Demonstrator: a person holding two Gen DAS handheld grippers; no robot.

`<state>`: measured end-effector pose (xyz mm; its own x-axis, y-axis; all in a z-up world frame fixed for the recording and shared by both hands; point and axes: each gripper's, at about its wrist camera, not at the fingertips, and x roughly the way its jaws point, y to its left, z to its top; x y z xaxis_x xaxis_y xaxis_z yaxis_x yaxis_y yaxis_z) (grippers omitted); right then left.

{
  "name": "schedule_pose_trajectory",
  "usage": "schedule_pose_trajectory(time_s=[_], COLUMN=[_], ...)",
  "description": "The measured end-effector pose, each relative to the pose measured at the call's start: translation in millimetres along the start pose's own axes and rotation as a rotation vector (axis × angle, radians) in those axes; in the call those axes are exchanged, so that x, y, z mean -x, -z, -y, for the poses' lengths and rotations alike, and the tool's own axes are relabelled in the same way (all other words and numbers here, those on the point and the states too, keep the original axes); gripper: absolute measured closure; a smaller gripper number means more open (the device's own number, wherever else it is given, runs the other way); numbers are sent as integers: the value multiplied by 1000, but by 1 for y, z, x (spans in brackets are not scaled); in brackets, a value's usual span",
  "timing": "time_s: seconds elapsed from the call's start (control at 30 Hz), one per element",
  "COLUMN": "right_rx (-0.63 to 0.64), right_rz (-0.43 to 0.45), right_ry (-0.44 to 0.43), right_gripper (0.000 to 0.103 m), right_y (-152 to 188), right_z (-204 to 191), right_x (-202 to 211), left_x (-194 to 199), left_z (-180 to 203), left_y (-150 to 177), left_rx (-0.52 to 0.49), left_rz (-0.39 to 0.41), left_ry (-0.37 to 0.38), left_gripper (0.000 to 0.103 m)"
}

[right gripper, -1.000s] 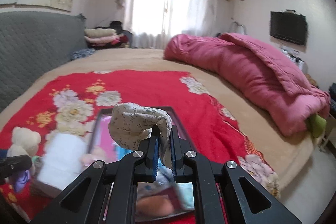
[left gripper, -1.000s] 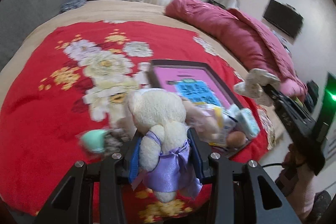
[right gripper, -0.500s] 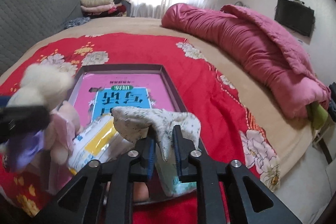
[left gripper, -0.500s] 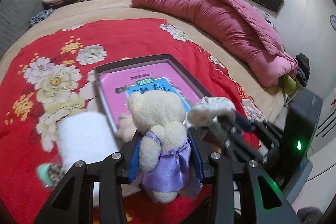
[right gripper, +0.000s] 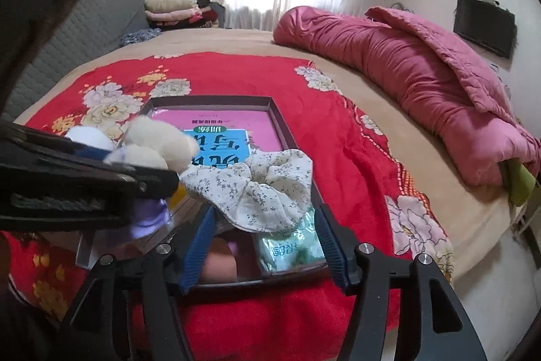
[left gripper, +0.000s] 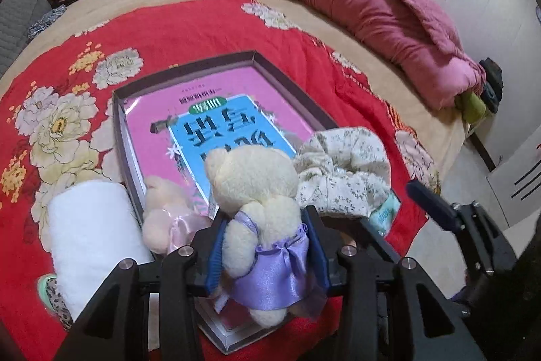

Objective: Organize soft objects
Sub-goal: 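Lower the small bear into the tray with left tool while right tool drops the scrunchie there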

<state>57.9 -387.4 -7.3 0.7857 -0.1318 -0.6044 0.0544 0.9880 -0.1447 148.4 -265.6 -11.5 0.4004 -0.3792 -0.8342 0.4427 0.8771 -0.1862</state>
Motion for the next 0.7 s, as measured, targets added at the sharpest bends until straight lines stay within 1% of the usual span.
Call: schedule_pose_trajectory(time_s=[0.1,0.23,0.33,0.47,0.7], right_rx=[-21,-75,-129,-126,-113], right_rz=[12,-16,-21,-22,-15], right_ry=[19,52,46,54,51], right_gripper=[39,37,37,36,35], right_y=[-2,-2,0,-1,-6], right_z=[6,22,32,33,27], right_x=[5,2,3,4,7], left_x=[-4,-12,-17,-15,0], left_z=[0,1,-1,-4,-13], left_y=[1,3,7,8,5], left_rx=[3,-3,8,23,43], left_rz=[-22,-57,-73,-61,-13], left_ry=[7,-2,-2,16,29], left_gripper=[59,58,57,50,49])
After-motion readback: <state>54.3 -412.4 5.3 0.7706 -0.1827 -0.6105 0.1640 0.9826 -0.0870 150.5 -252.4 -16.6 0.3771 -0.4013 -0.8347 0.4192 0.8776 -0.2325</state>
